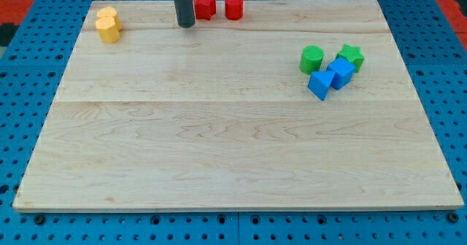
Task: Push the red circle into the red star
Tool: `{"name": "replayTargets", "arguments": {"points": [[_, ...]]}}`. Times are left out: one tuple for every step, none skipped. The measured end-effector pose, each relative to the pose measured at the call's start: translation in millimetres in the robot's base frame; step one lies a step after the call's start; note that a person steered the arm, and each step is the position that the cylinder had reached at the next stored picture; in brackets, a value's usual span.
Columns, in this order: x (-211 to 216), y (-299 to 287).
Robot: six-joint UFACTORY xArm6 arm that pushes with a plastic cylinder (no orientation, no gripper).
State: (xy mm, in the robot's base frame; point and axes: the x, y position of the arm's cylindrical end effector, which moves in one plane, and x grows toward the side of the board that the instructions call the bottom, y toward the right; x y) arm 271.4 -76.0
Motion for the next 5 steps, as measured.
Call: {"name": "replayTargets", "arguments": {"points": [[4, 121], [-43, 214], [-80, 212], [-79, 195], [-80, 148]]}}
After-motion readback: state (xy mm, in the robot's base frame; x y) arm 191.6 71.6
